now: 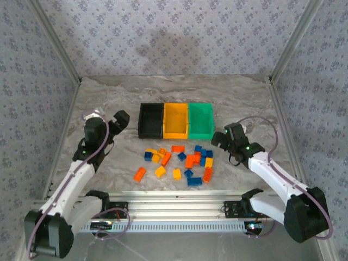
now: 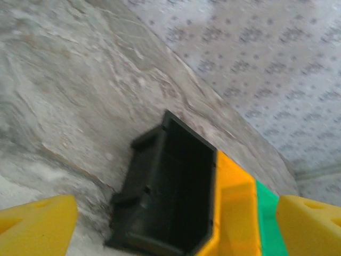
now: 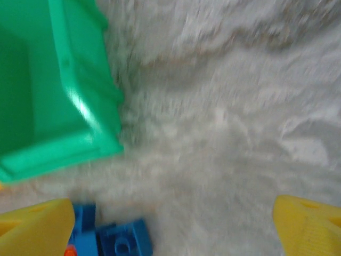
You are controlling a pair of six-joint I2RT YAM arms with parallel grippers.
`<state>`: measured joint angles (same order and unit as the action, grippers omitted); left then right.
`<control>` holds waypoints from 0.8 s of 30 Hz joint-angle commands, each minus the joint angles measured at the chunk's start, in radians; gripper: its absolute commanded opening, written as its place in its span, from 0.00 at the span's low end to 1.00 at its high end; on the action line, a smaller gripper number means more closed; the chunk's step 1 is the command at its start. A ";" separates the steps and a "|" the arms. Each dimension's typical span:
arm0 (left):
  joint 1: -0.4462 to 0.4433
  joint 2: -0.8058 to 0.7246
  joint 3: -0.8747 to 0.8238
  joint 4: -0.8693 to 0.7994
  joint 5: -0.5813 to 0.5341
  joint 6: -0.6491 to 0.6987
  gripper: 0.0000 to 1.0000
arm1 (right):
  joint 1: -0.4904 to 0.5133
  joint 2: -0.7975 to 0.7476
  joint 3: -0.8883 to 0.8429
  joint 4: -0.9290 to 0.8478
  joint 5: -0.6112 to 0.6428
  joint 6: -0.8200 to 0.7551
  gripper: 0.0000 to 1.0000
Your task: Sort the legos into containers by color
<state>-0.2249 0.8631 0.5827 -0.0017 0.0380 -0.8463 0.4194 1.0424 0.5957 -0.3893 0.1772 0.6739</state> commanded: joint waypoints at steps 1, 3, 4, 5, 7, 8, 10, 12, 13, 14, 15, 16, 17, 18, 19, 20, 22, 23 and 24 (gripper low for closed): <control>-0.052 -0.092 -0.055 -0.110 0.026 0.029 0.95 | 0.071 -0.044 -0.051 -0.123 -0.067 0.038 0.94; -0.081 -0.148 -0.094 -0.140 0.025 0.028 0.96 | 0.126 -0.062 -0.078 -0.158 -0.074 0.065 0.93; -0.094 -0.177 -0.115 -0.152 0.026 0.024 0.96 | 0.159 -0.069 -0.091 -0.170 -0.078 0.085 0.93; -0.103 -0.197 -0.131 -0.162 0.027 0.023 0.96 | 0.186 -0.071 -0.100 -0.177 -0.082 0.105 0.93; -0.118 -0.239 -0.162 -0.190 0.026 0.018 0.97 | 0.256 -0.069 -0.117 -0.181 -0.075 0.152 0.93; -0.121 -0.252 -0.174 -0.198 0.027 0.017 1.00 | 0.285 -0.061 -0.121 -0.180 -0.068 0.174 0.91; -0.122 -0.276 -0.201 -0.214 0.025 0.009 1.00 | 0.344 -0.038 -0.123 -0.170 -0.043 0.214 0.90; -0.123 -0.291 -0.218 -0.219 0.021 0.003 1.00 | 0.391 -0.006 -0.119 -0.142 -0.032 0.232 0.88; -0.124 -0.297 -0.224 -0.220 0.019 -0.002 1.00 | 0.409 0.015 -0.113 -0.133 -0.022 0.242 0.87; -0.123 -0.301 -0.227 -0.219 0.019 0.000 1.00 | 0.421 0.033 -0.107 -0.125 -0.017 0.250 0.85; -0.123 -0.303 -0.227 -0.220 0.018 0.002 1.00 | 0.433 0.055 -0.099 -0.121 -0.014 0.258 0.84; -0.123 -0.303 -0.224 -0.225 0.014 0.005 1.00 | 0.444 0.078 -0.088 -0.126 -0.006 0.268 0.81; -0.123 -0.301 -0.222 -0.229 0.012 0.007 1.00 | 0.452 0.095 -0.079 -0.132 -0.001 0.274 0.79; -0.123 -0.302 -0.218 -0.231 0.010 0.012 1.00 | 0.461 0.116 -0.070 -0.139 0.007 0.281 0.77; -0.123 -0.301 -0.216 -0.236 0.007 0.014 0.99 | 0.472 0.133 -0.061 -0.151 0.016 0.290 0.75; -0.123 -0.300 -0.216 -0.241 0.004 0.015 1.00 | 0.477 0.147 -0.055 -0.159 0.023 0.295 0.74; -0.123 -0.300 -0.218 -0.247 -0.001 0.014 1.00 | 0.484 0.173 -0.050 -0.167 0.030 0.306 0.68; -0.123 -0.301 -0.218 -0.248 -0.003 0.013 1.00 | 0.485 0.180 -0.050 -0.170 0.030 0.309 0.65; -0.123 -0.300 -0.221 -0.250 -0.004 0.010 1.00 | 0.485 0.185 -0.050 -0.171 0.030 0.313 0.61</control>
<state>-0.3428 0.5701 0.3531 -0.2325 0.0513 -0.8391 0.8928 1.2079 0.5240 -0.5453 0.1925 0.9390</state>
